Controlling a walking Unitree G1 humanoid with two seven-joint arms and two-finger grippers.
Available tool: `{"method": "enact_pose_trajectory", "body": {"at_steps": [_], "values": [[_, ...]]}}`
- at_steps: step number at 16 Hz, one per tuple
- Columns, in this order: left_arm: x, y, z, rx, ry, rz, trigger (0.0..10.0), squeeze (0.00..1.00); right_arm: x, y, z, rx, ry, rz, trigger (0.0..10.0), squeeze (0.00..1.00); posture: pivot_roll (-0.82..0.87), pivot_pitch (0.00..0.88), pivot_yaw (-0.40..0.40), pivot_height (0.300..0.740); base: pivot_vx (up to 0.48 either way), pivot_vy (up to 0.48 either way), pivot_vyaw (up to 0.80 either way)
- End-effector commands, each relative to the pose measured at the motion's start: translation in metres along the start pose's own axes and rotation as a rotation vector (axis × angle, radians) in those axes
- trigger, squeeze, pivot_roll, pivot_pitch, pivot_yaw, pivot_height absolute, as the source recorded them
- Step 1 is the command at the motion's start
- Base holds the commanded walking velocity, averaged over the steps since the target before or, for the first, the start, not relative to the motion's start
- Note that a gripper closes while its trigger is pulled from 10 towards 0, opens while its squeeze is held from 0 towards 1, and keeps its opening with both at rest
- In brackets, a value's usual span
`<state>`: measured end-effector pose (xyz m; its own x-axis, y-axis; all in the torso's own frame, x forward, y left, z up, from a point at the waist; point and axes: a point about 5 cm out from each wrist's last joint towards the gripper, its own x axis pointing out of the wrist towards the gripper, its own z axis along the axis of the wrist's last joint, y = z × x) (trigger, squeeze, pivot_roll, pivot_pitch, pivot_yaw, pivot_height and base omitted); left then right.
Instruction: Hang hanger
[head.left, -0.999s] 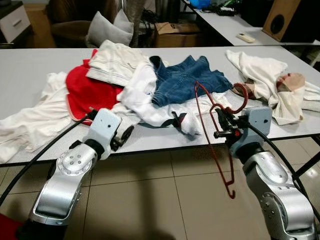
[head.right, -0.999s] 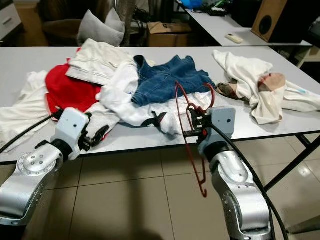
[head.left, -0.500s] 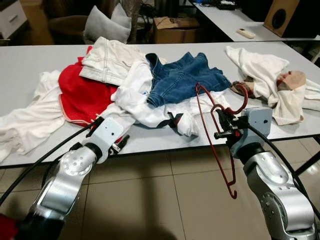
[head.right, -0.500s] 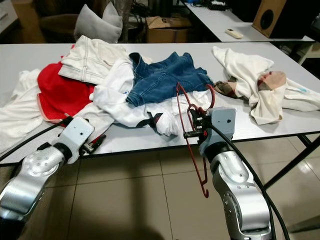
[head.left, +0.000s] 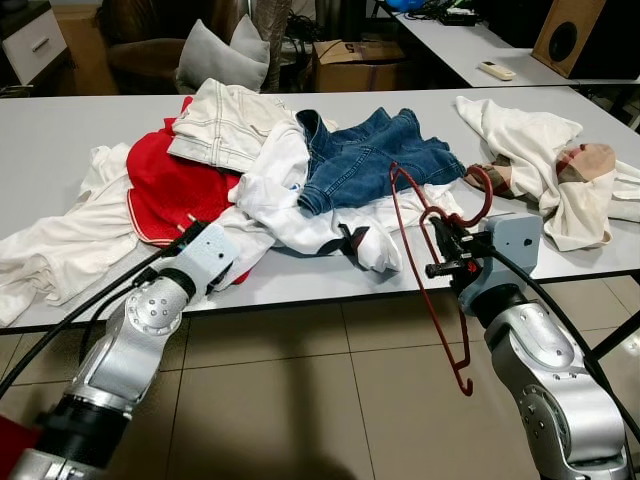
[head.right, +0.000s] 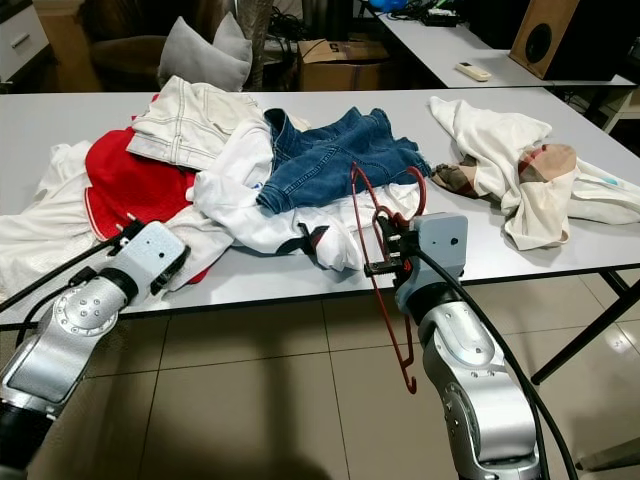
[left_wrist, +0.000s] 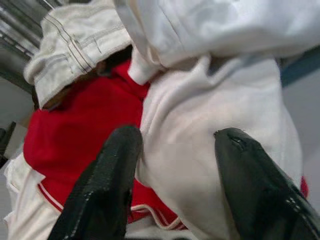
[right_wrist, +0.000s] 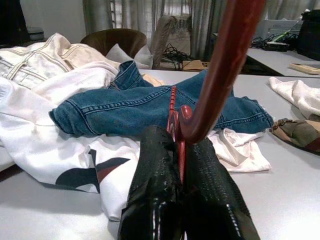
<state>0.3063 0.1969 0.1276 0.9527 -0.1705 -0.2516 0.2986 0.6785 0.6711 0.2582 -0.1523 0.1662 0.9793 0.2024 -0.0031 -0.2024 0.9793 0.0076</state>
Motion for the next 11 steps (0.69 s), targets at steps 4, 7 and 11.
{"method": "enact_pose_trajectory", "body": {"at_steps": [4,7,11], "values": [[0.0029,-0.0036,-0.0057,0.011,0.014,0.011,0.0,0.00,0.0002,0.0013,-0.0003,-0.009,-0.004,0.008,10.0,0.00,-0.12,0.000,-0.012,0.740,0.000,0.000,0.00],[0.0044,-0.0045,-0.0072,0.004,0.008,0.009,0.0,0.00,-0.0006,0.0027,-0.0017,-0.011,-0.001,0.013,10.0,0.00,-0.12,0.000,-0.012,0.740,0.000,0.000,0.00],[0.0069,-0.0050,-0.0039,-0.067,-0.025,-0.007,0.0,0.00,-0.0016,0.0016,-0.0026,-0.014,0.002,0.007,10.0,0.00,-0.12,0.000,-0.009,0.740,0.000,0.000,0.00]]}}
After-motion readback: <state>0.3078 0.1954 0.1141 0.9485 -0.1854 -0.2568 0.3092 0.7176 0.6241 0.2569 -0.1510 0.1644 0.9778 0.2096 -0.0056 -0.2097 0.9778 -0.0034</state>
